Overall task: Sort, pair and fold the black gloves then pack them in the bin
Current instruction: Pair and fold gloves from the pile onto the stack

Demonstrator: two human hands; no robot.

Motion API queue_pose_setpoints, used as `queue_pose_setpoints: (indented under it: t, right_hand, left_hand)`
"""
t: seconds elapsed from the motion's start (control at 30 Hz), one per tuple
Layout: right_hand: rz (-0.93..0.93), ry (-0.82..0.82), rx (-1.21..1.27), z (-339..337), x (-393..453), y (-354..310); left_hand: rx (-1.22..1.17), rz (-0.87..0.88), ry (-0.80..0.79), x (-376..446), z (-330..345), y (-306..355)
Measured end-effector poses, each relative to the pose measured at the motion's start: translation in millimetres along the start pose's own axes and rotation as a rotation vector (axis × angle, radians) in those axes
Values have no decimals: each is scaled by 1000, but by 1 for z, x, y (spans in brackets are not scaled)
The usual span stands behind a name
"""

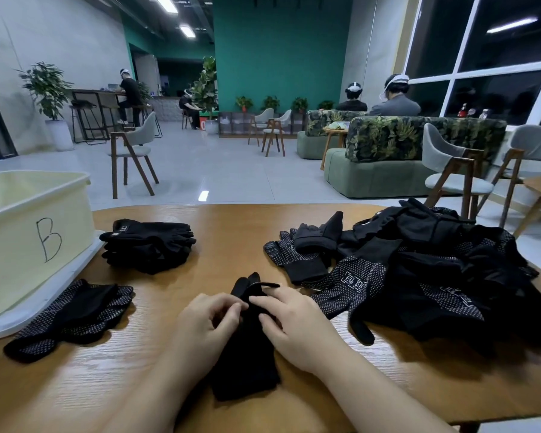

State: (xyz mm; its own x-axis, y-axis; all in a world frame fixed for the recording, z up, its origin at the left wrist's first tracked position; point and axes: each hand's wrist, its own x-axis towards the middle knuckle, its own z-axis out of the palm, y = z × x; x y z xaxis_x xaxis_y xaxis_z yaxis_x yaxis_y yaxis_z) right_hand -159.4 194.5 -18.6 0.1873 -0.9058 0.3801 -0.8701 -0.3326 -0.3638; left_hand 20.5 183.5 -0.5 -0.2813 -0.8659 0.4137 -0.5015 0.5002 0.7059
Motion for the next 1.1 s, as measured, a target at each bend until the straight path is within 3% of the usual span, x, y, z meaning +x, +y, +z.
queue_pose_setpoints:
  t: [0.07, 0.17, 0.3, 0.6, 0.77, 0.93, 1.1]
  right_hand:
    - [40, -19, -80, 1, 0, 0]
    - [67, 3, -91, -2, 2, 0]
    - [36, 48, -49, -5, 2, -3]
    - [-7, 83, 237, -5, 4, -4]
    - [182, 20, 187, -12, 18, -9]
    - [427, -30, 252, -7, 44, -4]
    - [438, -112, 129, 2, 55, -11]
  left_hand:
    - [183, 30, -87, 5, 3, -7]
    - [444, -61, -230, 10, 11, -10]
    - [608, -176, -260, 11, 18, -1]
    - [565, -197, -215, 7, 18, -3]
    - [471, -208, -227, 14, 13, -2]
    - [348, -368, -72, 45, 8, -18]
    - [450, -373, -86, 62, 17, -25]
